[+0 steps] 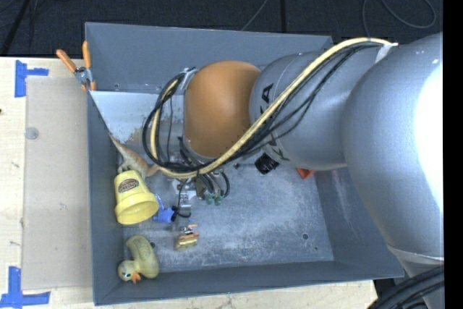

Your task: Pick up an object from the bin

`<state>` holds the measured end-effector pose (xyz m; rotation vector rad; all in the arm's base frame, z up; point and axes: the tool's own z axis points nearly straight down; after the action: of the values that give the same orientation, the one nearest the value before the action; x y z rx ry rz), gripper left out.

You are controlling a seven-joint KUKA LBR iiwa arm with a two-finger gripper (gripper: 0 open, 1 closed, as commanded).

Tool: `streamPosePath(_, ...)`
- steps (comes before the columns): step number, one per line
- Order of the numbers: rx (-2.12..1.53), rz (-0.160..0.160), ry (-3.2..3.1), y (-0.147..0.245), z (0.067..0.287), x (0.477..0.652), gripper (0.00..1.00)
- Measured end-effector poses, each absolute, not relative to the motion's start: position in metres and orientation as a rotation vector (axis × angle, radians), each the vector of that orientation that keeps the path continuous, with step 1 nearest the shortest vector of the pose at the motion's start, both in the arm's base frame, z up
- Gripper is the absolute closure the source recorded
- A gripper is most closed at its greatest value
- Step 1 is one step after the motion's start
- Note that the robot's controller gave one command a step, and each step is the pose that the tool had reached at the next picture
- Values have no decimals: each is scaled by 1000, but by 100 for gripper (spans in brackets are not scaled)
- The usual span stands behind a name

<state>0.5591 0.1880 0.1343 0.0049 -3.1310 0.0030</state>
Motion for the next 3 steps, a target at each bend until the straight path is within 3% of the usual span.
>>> streamPosePath(1, 0, 1, -3138, 187, 139, 561, 0)
streamPosePath(3, 20, 10, -3128, 147, 134, 499, 0)
